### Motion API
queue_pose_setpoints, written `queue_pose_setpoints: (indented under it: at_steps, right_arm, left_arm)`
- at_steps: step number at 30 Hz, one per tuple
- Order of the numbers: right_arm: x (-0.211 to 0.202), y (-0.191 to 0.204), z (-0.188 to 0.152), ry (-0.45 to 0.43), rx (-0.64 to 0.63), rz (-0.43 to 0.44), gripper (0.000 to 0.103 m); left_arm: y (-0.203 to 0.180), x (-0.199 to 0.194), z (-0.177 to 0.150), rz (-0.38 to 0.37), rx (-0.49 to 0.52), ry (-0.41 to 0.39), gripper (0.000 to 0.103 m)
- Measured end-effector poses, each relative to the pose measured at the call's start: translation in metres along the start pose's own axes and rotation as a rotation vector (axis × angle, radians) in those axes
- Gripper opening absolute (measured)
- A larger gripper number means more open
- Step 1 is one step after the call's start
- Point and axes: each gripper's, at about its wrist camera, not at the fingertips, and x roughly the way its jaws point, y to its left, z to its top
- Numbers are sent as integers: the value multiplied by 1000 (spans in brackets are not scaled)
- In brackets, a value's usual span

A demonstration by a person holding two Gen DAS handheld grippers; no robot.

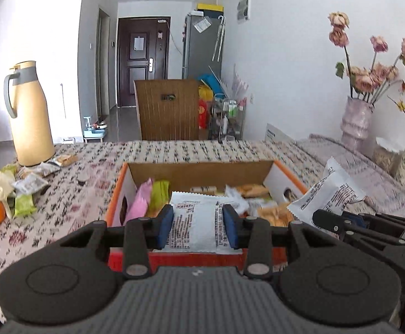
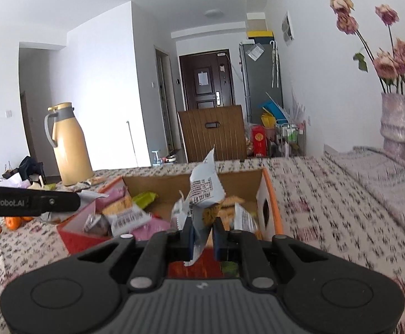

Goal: Organize snacks
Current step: 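Carry both white packs up over the open box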

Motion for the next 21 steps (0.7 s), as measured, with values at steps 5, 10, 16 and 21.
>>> queue_pose_setpoints:
  at_steps: [5, 10, 16, 21]
  right_arm:
    - [20, 7, 22, -17, -28, -5, 13]
    - [49, 9, 39, -15, -39, -8, 13]
    - [90, 14, 41, 37, -52, 2, 13]
    - [114, 12, 31, 80, -50, 8, 13]
  left_arm:
    - [7, 21, 21, 23, -13, -11, 40]
    - [16, 49, 34, 58, -34, -4, 40]
    - [30, 85, 31, 88, -62, 36, 40]
    - [39, 107, 21, 94, -77, 71, 40]
